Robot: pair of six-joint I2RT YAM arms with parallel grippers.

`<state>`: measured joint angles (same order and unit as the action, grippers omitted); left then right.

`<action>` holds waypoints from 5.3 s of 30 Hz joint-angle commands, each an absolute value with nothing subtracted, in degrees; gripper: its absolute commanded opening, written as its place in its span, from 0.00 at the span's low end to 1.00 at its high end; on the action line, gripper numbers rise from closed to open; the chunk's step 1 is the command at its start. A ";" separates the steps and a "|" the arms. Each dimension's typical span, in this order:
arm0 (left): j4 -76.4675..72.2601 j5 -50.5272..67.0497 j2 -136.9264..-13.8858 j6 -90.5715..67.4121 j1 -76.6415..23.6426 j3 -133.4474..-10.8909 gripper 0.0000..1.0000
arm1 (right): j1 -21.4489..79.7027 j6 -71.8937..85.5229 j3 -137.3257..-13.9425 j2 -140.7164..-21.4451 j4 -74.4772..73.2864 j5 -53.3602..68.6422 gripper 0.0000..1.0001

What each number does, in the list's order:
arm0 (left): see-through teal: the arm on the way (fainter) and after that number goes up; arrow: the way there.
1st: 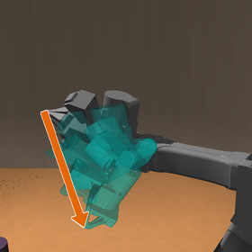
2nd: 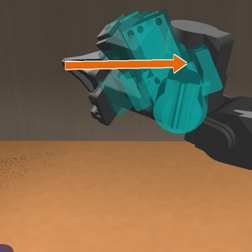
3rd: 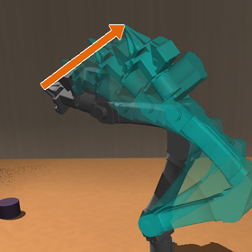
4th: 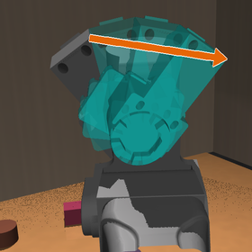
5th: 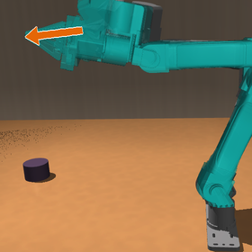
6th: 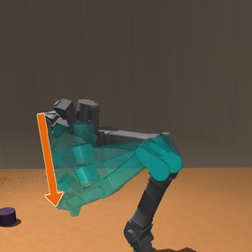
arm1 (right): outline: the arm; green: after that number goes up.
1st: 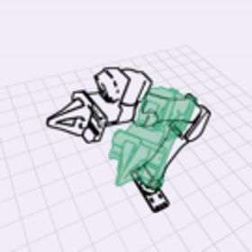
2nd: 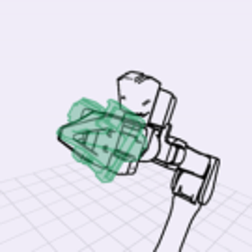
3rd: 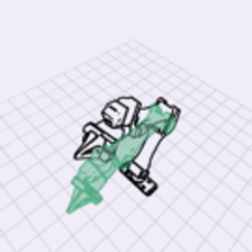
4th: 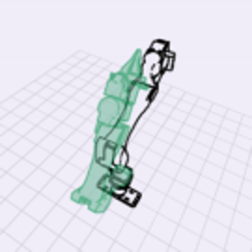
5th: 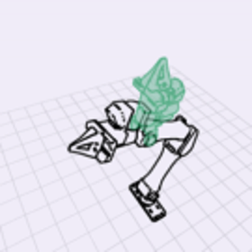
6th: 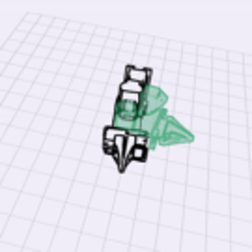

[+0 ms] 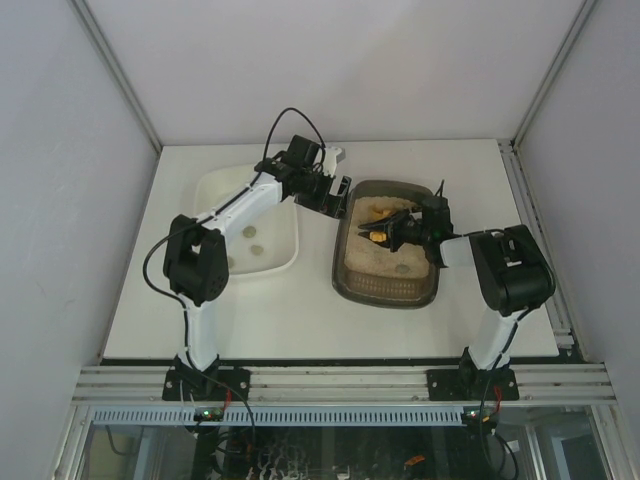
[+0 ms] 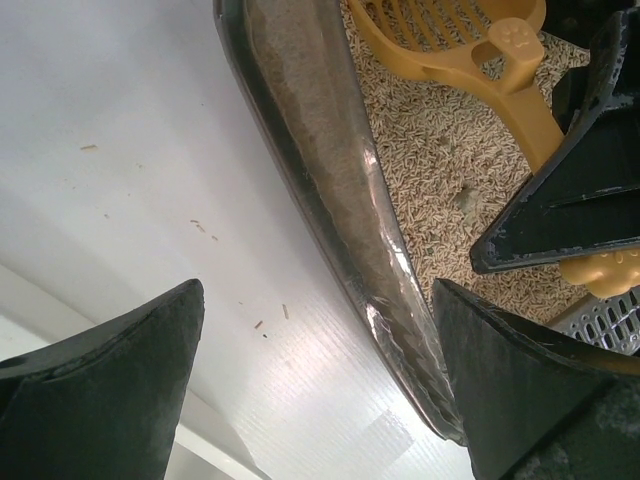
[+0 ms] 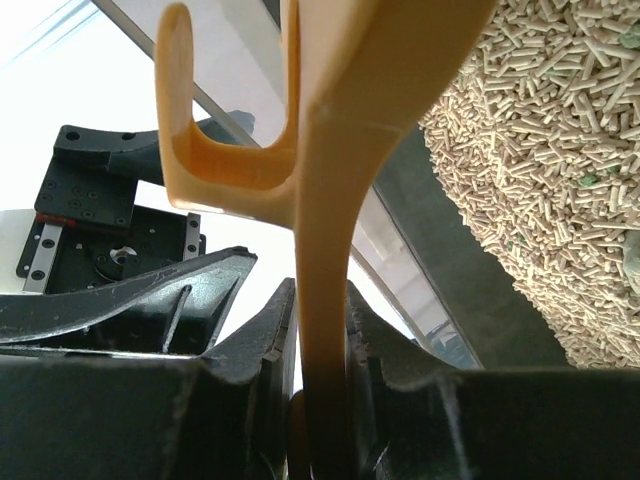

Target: Clean the litter box

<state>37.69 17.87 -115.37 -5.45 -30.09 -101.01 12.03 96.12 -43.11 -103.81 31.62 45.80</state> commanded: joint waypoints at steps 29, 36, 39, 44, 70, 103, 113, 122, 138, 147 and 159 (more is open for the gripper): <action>36.16 18.24 -96.44 -1.12 -26.13 -83.78 1.00 | 15.56 76.59 -26.67 -84.40 36.39 48.39 0.00; 41.62 15.95 -89.10 3.81 -23.77 -79.07 1.00 | 16.46 71.48 -22.80 -77.83 37.04 49.52 0.00; 42.53 15.93 -85.13 5.22 -21.89 -76.28 1.00 | 16.68 68.34 -20.49 -75.43 36.88 49.46 0.00; 43.18 15.37 -78.03 7.19 -19.14 -71.43 1.00 | 16.52 63.84 -17.29 -72.75 37.57 48.49 0.00; 46.97 14.70 -64.19 8.31 -14.14 -58.24 1.00 | 21.09 42.66 -20.49 -57.78 8.70 37.14 0.00; 55.87 19.01 -61.03 12.91 -4.60 -61.60 0.96 | 21.58 75.54 -19.75 -71.21 41.50 48.65 0.00; 55.49 22.31 -64.62 12.18 16.16 -73.14 0.96 | 28.53 60.70 -51.00 -77.74 2.61 39.61 0.00; 53.80 13.52 -66.06 9.01 18.15 -73.91 0.96 | 41.06 44.56 -90.42 -102.21 -31.56 27.18 0.00; 51.03 6.20 -64.78 5.80 20.24 -72.45 0.96 | 56.13 23.60 -141.00 -134.04 -69.36 -11.81 0.00; 50.05 6.56 -63.89 4.85 20.21 -71.71 0.96 | 60.90 14.64 -138.92 -135.96 -68.88 -34.69 0.00; 49.81 4.66 -63.70 5.01 20.28 -70.24 0.96 | 62.70 10.01 -139.30 -136.47 -66.48 -40.92 0.00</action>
